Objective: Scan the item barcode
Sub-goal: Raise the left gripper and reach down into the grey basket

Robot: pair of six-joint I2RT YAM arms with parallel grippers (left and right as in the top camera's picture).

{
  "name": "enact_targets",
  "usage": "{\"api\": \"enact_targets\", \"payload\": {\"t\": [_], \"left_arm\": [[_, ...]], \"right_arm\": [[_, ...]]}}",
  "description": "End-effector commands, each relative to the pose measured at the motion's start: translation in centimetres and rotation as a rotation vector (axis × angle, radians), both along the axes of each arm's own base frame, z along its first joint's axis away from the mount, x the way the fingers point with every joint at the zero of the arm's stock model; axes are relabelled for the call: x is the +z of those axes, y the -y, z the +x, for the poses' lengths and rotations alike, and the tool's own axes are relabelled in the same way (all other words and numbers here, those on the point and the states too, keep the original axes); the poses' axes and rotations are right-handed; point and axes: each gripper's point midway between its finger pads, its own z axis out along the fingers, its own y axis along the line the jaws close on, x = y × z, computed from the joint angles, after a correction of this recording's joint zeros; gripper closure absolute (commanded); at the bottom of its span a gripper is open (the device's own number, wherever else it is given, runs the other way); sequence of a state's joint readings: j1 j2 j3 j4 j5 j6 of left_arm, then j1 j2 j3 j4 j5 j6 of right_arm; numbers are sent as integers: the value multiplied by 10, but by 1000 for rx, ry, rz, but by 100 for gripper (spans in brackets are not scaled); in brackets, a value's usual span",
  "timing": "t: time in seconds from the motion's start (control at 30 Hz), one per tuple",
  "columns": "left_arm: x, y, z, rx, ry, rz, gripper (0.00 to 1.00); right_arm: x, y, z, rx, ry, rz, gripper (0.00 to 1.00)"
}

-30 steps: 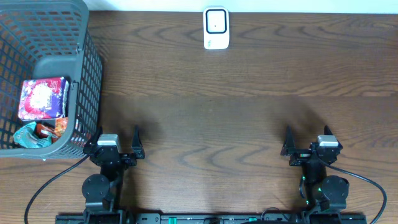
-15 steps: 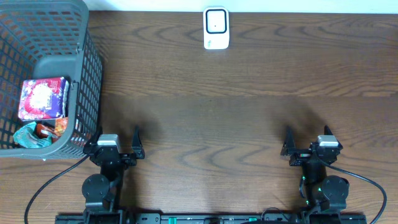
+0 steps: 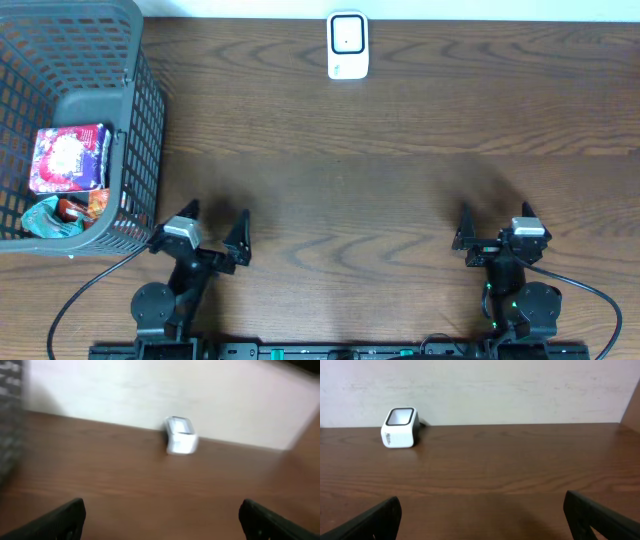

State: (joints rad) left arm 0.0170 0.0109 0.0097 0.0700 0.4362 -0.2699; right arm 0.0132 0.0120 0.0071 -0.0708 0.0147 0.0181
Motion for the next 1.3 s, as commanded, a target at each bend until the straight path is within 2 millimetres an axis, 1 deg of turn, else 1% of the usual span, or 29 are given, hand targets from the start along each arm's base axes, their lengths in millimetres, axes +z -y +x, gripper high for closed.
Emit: {"api": "enact_targets", "payload": {"t": [0.0, 0.1, 0.13, 0.17, 0.2, 0.27, 0.33, 0.47, 0.57, 0.7, 0.77, 0.87, 0.9, 0.93, 0.97, 1.0, 1.03, 1.07, 1.13, 1.17, 1.2, 1.23, 1.27], "left_arm": [[21, 32, -17, -211, -3, -198, 2], [52, 50, -36, -358, 139, -159, 2], [62, 53, -41, -386, 182, -160, 2], [77, 53, -46, -401, 233, -178, 2], [85, 53, -50, -407, 265, -188, 2], [110, 53, -62, -423, 368, -181, 2], [127, 53, -69, -422, 424, -170, 2], [158, 50, -77, -398, 494, -142, 2], [174, 50, -72, -388, 485, -121, 2], [194, 49, -49, -367, 402, -93, 2], [211, 49, -39, -360, 390, -73, 2], [239, 49, -18, -344, 392, -15, 2], [246, 48, -8, -334, 375, -2, 2], [252, 44, 8, -305, 329, 3, 2], [255, 39, 24, -269, 284, 14, 2], [256, 37, 34, -246, 259, 31, 2], [258, 32, 49, -209, 227, 77, 2], [259, 24, 64, -159, 193, 136, 2], [262, 2, 92, -21, 129, 253, 2], [265, -21, 108, 106, 74, 318, 2], [267, -37, 118, 194, 33, 360, 2], [273, -60, 129, 307, -27, 419, 2], [278, -74, 135, 362, -71, 447, 3]], "right_arm": [[-1, 1, 0, -3, 0, 14, 1], [-1, 1, 0, -3, 0, 14, 1], [-1, 1, 0, -3, -1, 14, 1], [-1, 1, 0, -3, 0, 14, 1], [-1, 1, 0, -3, 0, 14, 1], [-1, 1, 0, -3, 0, 14, 1], [-1, 1, 0, -3, 0, 14, 1], [-1, 1, 0, -3, 0, 14, 1], [-1, 1, 0, -3, 0, 14, 1], [-1, 1, 0, -3, 0, 14, 1], [-1, 1, 0, -3, 0, 14, 1], [-1, 1, 0, -3, 0, 14, 1], [-1, 1, 0, -3, 0, 14, 1], [-1, 1, 0, -3, -1, 14, 1], [-1, 1, 0, -3, 0, 14, 1], [-1, 1, 0, -3, 0, 14, 1], [-1, 1, 0, -3, 0, 14, 1], [-1, 1, 0, -3, -1, 14, 1], [-1, 1, 0, -3, 0, 14, 1], [-1, 1, 0, -3, 0, 14, 1], [-1, 1, 0, -3, 0, 14, 1], [-1, 1, 0, -3, 0, 14, 1], [-1, 1, 0, -3, 0, 14, 1]]}}
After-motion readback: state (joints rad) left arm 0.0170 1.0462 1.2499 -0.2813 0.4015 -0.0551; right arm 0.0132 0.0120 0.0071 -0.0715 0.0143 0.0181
